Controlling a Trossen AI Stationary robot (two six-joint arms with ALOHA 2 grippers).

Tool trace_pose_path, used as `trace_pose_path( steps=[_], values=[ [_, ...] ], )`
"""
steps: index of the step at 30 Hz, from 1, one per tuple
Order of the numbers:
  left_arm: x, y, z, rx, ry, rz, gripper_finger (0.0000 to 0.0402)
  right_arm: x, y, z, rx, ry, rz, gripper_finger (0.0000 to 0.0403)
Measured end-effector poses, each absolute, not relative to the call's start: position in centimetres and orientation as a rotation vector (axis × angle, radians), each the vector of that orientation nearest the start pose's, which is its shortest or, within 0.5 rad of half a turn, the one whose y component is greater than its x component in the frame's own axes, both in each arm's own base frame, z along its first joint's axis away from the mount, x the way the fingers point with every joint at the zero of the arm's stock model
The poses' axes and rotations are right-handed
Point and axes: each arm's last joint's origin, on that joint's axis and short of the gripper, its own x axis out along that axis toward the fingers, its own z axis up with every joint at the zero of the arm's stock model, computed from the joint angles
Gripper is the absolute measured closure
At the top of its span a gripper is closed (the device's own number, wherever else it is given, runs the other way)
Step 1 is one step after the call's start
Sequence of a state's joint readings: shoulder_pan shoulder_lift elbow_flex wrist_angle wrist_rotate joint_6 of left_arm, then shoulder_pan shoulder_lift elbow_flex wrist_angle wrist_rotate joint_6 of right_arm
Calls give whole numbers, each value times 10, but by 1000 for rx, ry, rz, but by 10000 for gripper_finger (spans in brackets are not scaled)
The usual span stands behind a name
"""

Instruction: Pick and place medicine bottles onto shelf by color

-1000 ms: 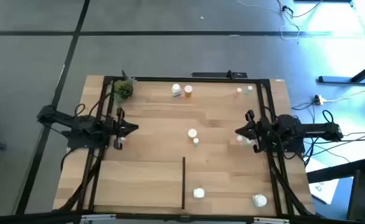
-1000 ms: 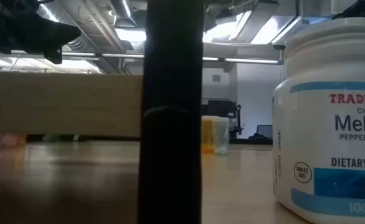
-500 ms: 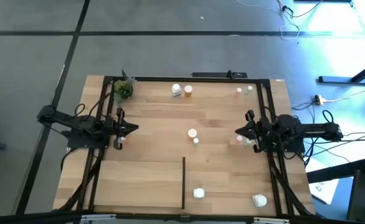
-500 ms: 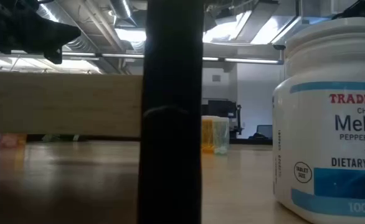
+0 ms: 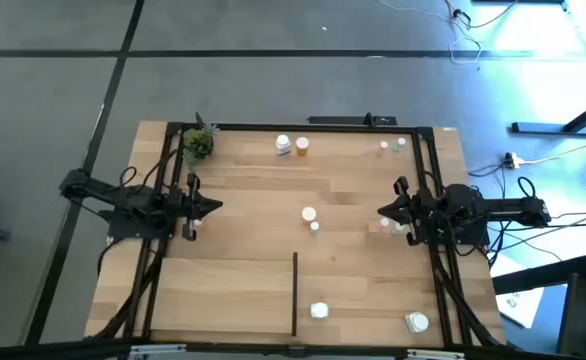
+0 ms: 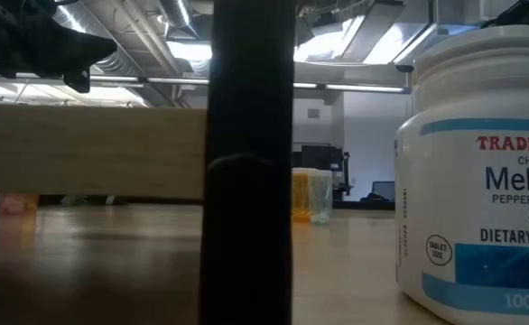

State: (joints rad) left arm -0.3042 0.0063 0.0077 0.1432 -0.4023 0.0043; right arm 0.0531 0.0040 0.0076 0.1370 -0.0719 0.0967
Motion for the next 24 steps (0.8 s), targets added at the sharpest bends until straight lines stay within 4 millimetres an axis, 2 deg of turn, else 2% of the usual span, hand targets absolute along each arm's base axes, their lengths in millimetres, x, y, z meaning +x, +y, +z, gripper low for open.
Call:
trace_pose_path(
  steps=[14, 24],
  values=[
    [93, -17, 179, -46, -136, 98, 376, 96, 7, 179, 95, -134, 131, 385],
    [93, -17, 179, -46, -136, 98, 387, 96, 7, 179, 95, -134, 131, 385]
  ],
)
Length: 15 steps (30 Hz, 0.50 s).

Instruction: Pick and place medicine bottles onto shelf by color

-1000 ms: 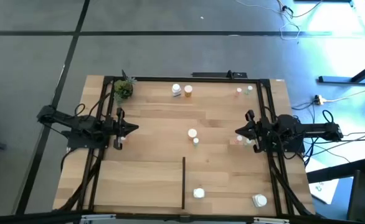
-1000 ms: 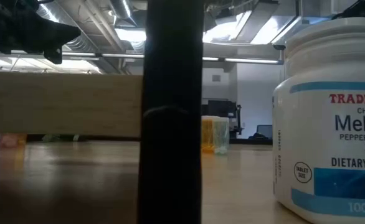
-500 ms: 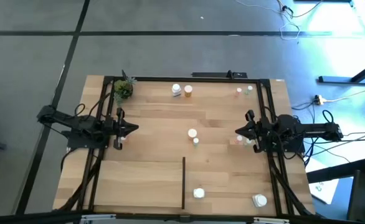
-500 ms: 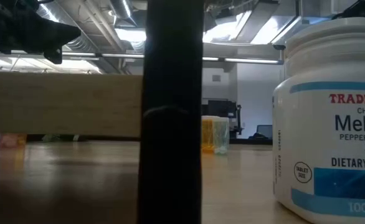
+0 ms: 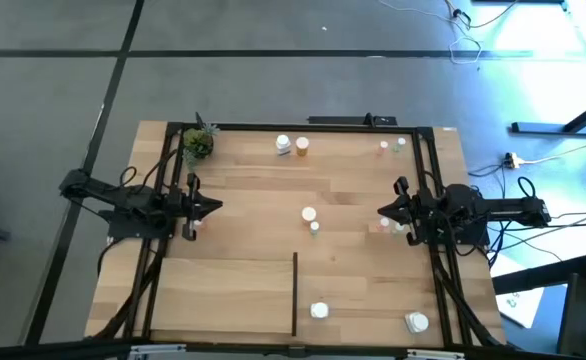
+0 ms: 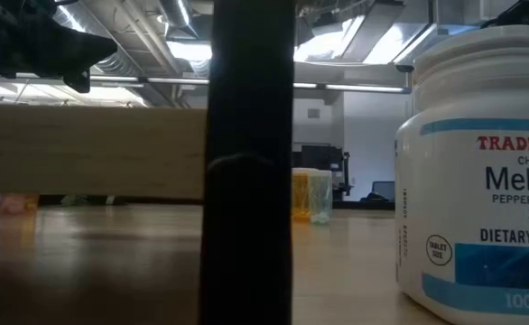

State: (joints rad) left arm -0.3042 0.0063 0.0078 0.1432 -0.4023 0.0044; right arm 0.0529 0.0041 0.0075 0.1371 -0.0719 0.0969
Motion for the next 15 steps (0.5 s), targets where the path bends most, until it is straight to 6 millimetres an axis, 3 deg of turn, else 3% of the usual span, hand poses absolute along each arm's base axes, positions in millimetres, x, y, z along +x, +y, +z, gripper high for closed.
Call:
trace_pose_path(
  steps=[15],
  values=[
    [93, -17, 180, -49, -146, 99, 398, 96, 7, 179, 102, -134, 132, 385]
  ],
)
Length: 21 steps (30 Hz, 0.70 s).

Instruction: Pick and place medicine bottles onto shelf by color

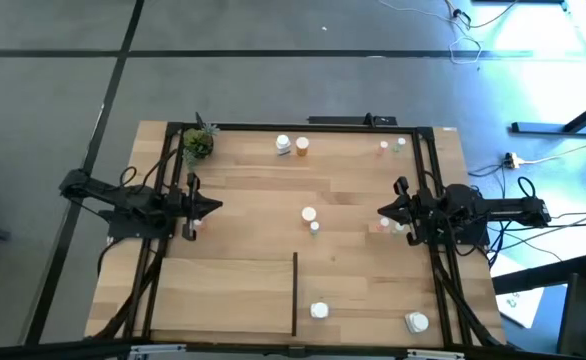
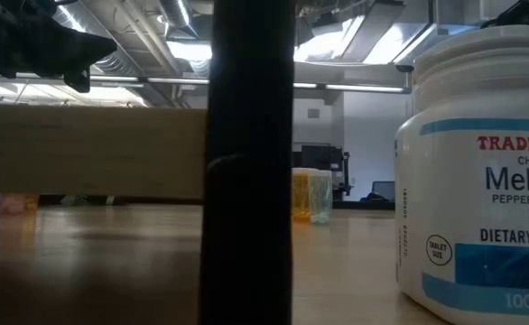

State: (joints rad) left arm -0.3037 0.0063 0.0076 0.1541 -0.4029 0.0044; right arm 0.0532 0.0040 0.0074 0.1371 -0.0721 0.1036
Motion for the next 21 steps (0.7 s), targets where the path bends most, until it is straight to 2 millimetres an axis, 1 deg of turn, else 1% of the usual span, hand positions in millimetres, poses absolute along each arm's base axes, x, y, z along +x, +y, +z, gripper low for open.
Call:
trace_pose_path(
  steps=[4, 8, 10, 14, 18, 21],
  values=[
    [91, -16, 190, -57, -182, 108, 389, 96, 7, 179, 125, -133, 133, 385],
    [84, -14, 215, -20, -240, 112, 382, 96, 7, 180, 121, -146, 134, 385],
    [80, -13, 229, 5, -227, 114, 379, 96, 7, 181, 120, -152, 134, 385],
    [75, -11, 255, 13, -107, 122, 375, 96, 7, 181, 108, -157, 143, 385],
    [79, -11, 279, -15, 41, 172, 377, 96, 8, 181, 59, -160, 172, 385],
    [87, -11, 298, -81, 135, 258, 382, 95, 8, 188, 138, -151, 156, 385]
  ],
)
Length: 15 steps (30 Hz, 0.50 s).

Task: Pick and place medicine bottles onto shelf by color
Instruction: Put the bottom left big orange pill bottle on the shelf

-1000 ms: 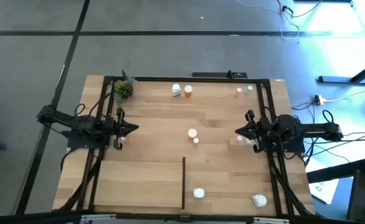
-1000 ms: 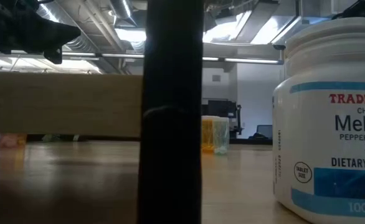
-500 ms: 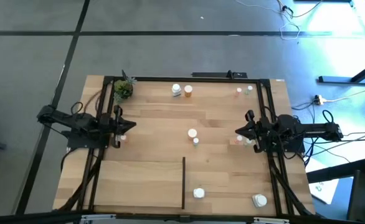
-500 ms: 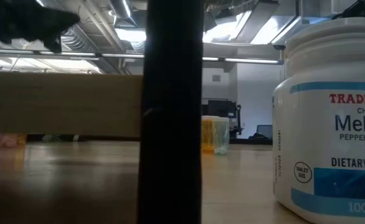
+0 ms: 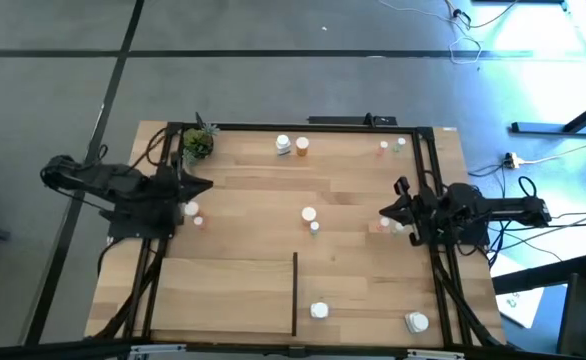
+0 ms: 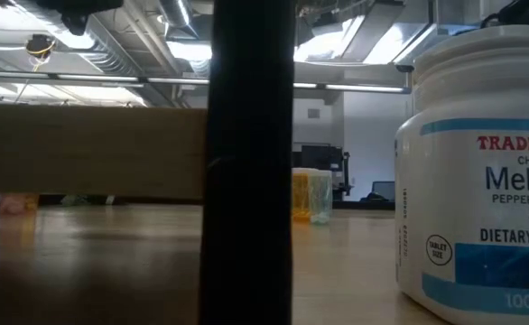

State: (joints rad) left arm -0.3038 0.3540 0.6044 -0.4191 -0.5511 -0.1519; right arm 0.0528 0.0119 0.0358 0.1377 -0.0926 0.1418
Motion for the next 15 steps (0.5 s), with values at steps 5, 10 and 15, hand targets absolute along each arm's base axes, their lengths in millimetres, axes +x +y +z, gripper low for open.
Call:
trace_pose_path(
  steps=[5, 10, 15],
  values=[
    [103, -15, 326, -115, 284, 355, 389, 93, 7, 209, 131, -96, 139, 385],
    [112, -18, 341, -235, 442, 422, 396, 96, 6, 238, 99, 39, 86, 385],
    [116, -19, 345, -428, 594, 501, 401, 111, 6, 275, -5, 162, 62, 385]
  ],
)
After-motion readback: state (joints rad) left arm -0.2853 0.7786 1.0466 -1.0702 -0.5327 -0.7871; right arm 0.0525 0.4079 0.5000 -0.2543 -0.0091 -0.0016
